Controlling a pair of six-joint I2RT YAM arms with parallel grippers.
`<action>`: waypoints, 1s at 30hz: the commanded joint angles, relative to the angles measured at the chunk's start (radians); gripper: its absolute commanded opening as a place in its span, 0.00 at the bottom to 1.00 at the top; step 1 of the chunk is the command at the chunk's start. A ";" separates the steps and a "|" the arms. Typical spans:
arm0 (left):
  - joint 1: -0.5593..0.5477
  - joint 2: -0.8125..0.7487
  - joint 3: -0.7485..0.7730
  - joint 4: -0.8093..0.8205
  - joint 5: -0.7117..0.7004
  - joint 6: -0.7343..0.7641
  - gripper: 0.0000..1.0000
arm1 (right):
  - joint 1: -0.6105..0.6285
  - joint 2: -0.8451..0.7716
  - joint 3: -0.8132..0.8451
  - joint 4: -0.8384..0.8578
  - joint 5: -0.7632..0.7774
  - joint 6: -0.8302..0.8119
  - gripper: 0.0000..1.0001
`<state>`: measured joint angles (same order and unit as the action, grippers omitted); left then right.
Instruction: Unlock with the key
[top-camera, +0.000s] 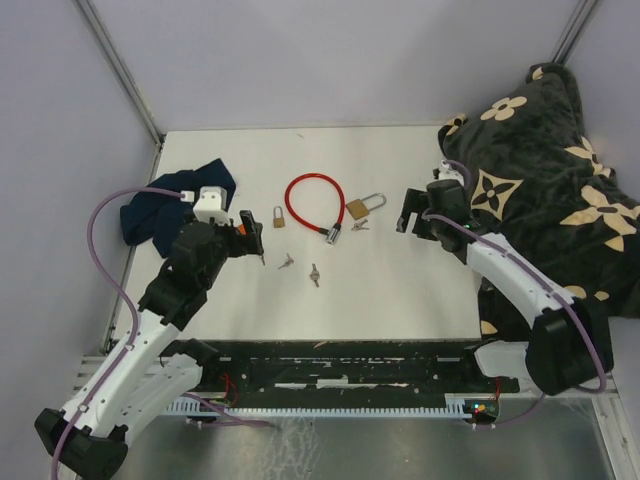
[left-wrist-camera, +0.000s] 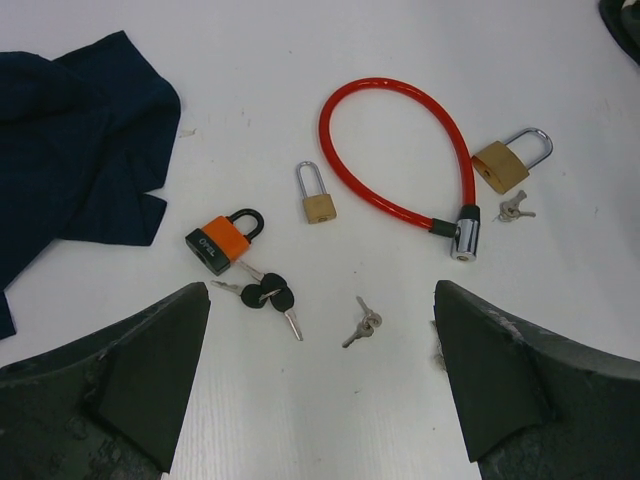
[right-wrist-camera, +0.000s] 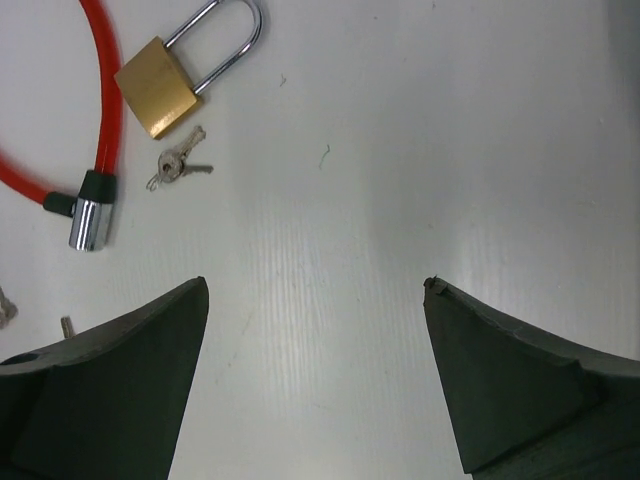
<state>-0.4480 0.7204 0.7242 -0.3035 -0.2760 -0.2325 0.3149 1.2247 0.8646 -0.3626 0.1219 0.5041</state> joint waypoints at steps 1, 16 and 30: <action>-0.034 -0.018 -0.004 0.041 -0.048 0.041 1.00 | 0.079 0.177 0.123 0.091 0.206 0.156 0.95; -0.046 -0.033 -0.011 0.040 -0.080 0.044 1.00 | 0.203 0.660 0.487 0.054 0.479 0.320 0.83; -0.047 -0.052 -0.014 0.034 -0.080 0.041 1.00 | 0.206 0.847 0.632 -0.017 0.423 0.361 0.62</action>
<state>-0.4915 0.6849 0.7128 -0.3042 -0.3393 -0.2306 0.5163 2.0487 1.4307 -0.3660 0.5484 0.8436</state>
